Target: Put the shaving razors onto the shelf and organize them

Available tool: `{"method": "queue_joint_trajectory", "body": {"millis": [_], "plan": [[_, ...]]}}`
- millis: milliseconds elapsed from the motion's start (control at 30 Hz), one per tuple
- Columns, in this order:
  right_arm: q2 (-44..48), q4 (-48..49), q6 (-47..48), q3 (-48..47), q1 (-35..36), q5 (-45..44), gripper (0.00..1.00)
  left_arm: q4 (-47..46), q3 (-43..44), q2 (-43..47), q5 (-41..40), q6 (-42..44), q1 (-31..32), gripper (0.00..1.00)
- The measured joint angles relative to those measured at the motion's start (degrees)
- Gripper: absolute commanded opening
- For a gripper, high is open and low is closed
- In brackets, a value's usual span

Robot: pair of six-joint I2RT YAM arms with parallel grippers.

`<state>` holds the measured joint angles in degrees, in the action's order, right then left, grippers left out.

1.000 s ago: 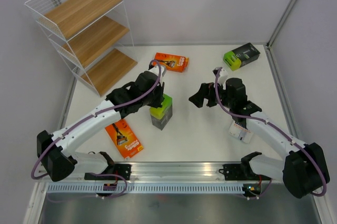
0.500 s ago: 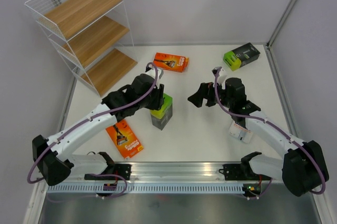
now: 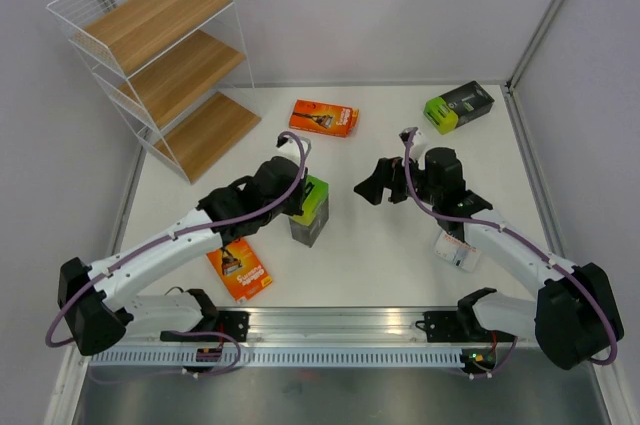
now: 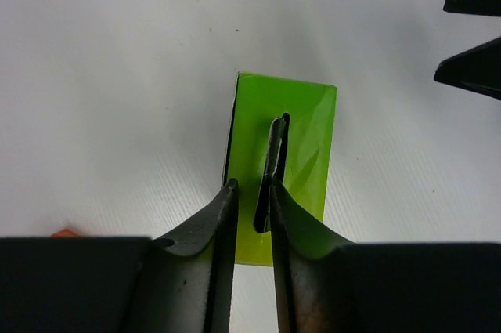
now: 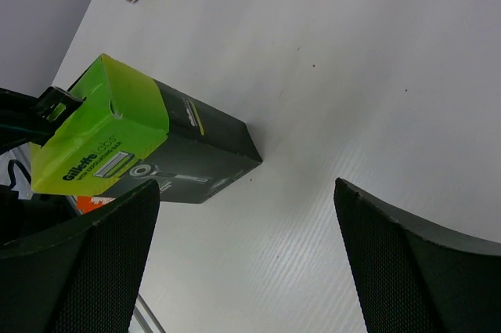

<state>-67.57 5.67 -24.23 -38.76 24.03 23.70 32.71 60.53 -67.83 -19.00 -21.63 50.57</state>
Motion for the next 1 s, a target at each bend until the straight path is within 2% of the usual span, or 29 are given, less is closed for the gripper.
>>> {"method": "queue_joint_trajectory", "body": {"millis": [267, 400, 500, 667, 800, 1000], "plan": [[0.0, 1.3, -0.2, 0.4, 0.6, 0.0, 0.98, -14.3, -11.2, 6.7, -7.5, -0.3, 0.4, 0.26], [-0.5, 1.8, -0.5, 1.2, 0.9, 0.1, 0.98, -23.3, -17.1, 9.4, -7.8, 0.0, 0.4, 0.29], [-1.0, 2.1, -0.5, 1.6, 1.0, 0.2, 0.98, -28.3, -19.4, 9.6, -7.9, 0.3, 0.4, 0.35], [-1.2, 2.6, -0.5, 1.7, 1.0, 0.3, 0.98, -34.0, -21.4, 8.3, -7.9, 1.4, 0.4, 0.55], [-1.7, 3.0, -0.5, 1.7, 1.0, 0.3, 0.98, -39.4, -23.8, 8.2, -8.1, 2.7, 0.5, 0.60], [-1.9, 3.7, -0.6, 1.7, 1.3, 0.3, 0.98, -51.0, -29.3, 8.3, -8.2, 6.4, 0.6, 0.59]]}}
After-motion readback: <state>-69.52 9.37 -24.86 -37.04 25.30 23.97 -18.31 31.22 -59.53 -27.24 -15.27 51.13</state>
